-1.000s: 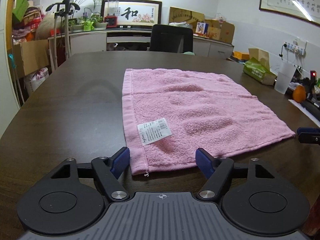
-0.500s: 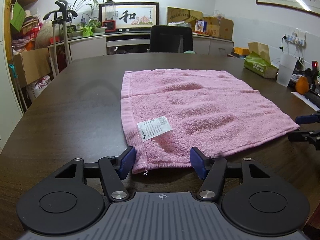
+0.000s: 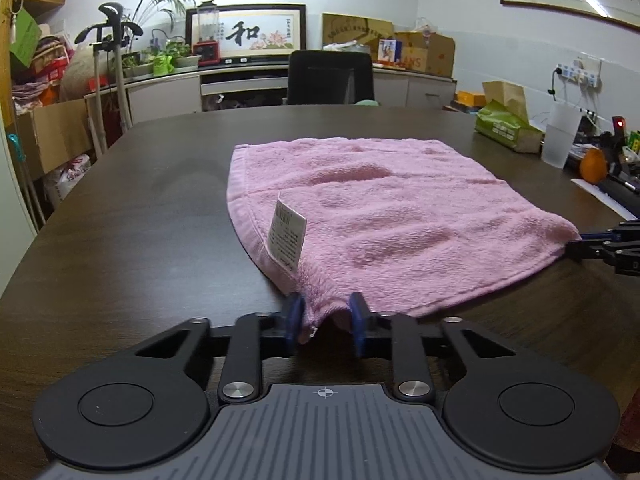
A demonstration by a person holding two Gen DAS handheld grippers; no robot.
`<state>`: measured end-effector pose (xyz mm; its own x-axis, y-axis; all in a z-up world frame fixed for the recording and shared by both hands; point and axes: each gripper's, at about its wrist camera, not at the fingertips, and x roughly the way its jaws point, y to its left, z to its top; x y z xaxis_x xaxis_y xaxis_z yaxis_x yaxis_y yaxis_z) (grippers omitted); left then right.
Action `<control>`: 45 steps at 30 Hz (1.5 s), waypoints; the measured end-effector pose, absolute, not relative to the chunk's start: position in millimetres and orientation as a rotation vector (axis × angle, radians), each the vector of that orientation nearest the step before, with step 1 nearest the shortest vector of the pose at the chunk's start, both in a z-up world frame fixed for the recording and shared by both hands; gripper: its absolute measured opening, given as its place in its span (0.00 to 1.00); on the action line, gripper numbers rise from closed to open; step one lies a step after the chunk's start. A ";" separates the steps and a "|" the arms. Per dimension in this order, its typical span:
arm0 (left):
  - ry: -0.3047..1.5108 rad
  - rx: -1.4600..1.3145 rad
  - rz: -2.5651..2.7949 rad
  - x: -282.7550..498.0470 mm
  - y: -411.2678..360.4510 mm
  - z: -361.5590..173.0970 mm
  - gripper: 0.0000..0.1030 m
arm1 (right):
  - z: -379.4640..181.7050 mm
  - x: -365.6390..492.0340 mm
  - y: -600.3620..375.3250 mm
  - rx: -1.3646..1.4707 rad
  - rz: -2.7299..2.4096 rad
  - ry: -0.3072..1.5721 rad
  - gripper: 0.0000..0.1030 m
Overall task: Fold towel
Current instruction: 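Close both tools on the labelled towel edge, then lift the gripped edge with both tools and fold it over onto the opposite edge, then open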
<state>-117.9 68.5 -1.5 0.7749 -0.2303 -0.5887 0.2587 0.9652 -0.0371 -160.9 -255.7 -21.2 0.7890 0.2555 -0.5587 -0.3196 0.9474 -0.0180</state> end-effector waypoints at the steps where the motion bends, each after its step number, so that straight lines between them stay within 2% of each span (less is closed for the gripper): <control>1: 0.630 0.046 -0.262 -118.2 68.3 -1.6 0.13 | -21.6 -162.2 -255.9 -0.104 0.314 0.579 0.13; 3: 0.630 0.038 -0.255 -119.1 68.4 -1.6 0.09 | -20.8 -164.3 -259.5 -0.075 0.318 0.570 0.13; 14: 0.610 -0.009 -0.229 -128.9 77.0 6.8 0.08 | -8.2 -182.8 -270.7 0.035 0.329 0.466 0.12; 22: 0.454 0.003 -0.224 -160.9 82.5 49.4 0.08 | 14.8 -205.4 -280.1 0.097 0.353 0.354 0.12; 29: 0.435 -0.054 -0.230 -153.7 89.5 72.8 0.08 | 45.9 -211.5 -286.8 0.111 0.377 0.247 0.12; 36: 0.457 -0.012 -0.198 -91.7 73.5 82.7 0.09 | 56.5 -153.0 -290.1 0.143 0.337 0.271 0.12; 45: 0.538 0.028 -0.154 -9.8 52.0 66.2 0.09 | 40.9 -67.4 -290.1 0.152 0.256 0.393 0.12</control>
